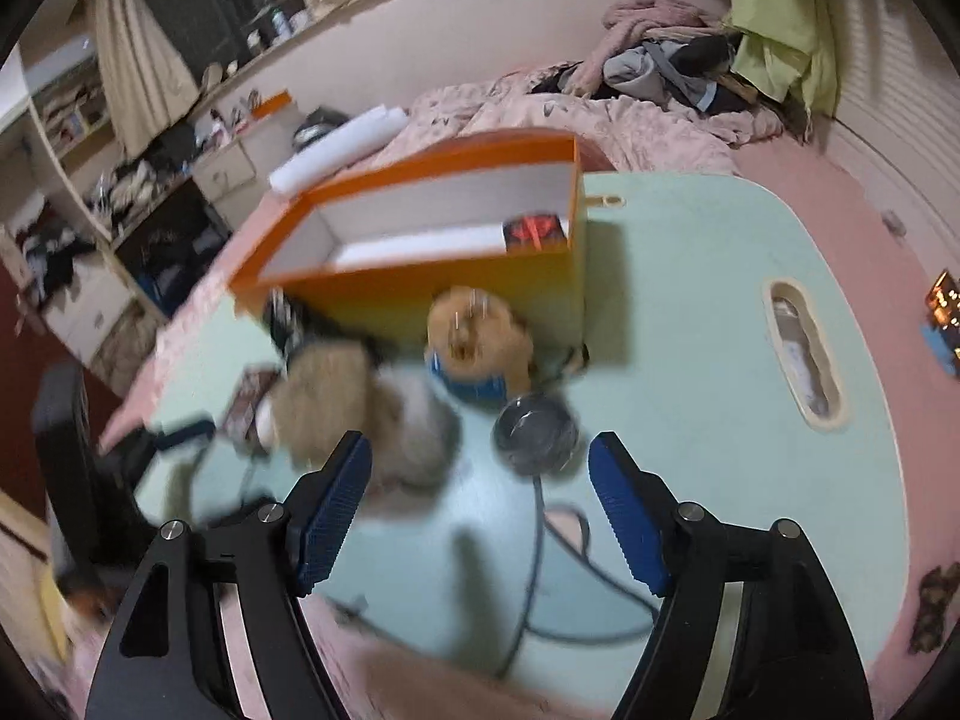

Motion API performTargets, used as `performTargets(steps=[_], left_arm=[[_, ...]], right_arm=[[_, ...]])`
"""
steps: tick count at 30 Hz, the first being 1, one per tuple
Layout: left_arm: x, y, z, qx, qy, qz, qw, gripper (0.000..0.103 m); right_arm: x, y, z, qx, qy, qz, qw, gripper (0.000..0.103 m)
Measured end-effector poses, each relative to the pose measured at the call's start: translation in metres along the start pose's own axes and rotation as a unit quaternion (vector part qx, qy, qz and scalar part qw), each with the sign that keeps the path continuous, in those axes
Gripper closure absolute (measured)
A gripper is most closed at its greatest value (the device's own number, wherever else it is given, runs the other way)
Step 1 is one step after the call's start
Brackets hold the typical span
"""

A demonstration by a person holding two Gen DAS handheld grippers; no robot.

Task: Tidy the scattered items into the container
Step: 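Lift the metal knob out and set it beside the teddy bear, right gripper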

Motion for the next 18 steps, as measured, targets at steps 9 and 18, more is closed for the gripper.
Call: performTargets(steps=[9,18], left_arm=[[0.000,0.000,0.002,0.000,-0.001,0.000,1.0000,0.000],[0.004,0.003,0.002,0.003,0.020,0.001,0.9998,0.000]], right_arm=[[-0.040,0.016,-0.025,-0.090,-0.040,0.074,0.992,0.024],[-0.041,0.008,-0.024,-0.085,-0.046,0.066,0.993,0.021]])
Point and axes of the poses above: each gripper's, at about its wrist camera, not at the fingertips, and z roughly against the way its jaws point, y to its left, x to its top, the point moved 1 cm from there along -z, roughly the way its jaws point, and after that the axes turned 15 degrees about -z, right-handed, at the moved point
